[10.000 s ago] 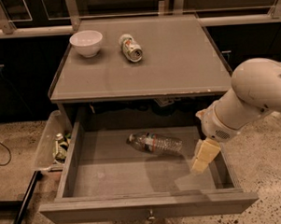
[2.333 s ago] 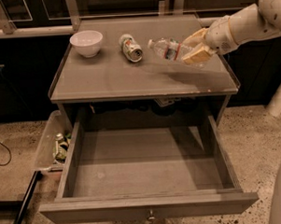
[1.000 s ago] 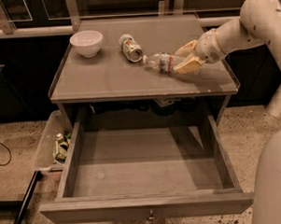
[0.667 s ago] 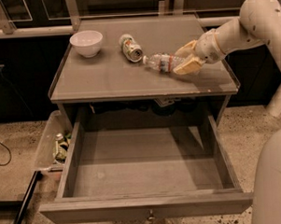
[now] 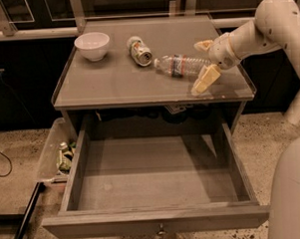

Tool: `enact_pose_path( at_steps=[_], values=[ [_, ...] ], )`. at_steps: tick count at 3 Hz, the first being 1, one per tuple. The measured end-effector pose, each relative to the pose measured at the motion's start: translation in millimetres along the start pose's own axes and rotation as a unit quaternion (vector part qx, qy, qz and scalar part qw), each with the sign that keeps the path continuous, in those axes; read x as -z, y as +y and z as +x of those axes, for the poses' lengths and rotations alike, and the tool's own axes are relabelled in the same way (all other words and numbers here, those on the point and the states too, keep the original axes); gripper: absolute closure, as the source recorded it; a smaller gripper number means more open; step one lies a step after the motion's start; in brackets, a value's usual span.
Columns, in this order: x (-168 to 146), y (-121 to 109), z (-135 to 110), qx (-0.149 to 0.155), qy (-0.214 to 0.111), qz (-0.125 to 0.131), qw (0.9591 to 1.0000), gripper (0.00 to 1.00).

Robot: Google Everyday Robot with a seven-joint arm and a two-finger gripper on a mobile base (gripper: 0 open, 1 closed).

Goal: Pick water bottle from top drawer and place on counter

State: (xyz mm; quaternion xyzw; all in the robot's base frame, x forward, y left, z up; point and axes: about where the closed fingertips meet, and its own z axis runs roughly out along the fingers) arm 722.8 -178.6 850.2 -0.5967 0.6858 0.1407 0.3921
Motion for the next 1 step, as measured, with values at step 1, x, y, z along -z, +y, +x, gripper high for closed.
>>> enact_pose_path(
  at_steps=[1],
  values=[
    [0.0,0.0,0.0,0.000,0.000,0.000,1.0000,0.00]
  ],
)
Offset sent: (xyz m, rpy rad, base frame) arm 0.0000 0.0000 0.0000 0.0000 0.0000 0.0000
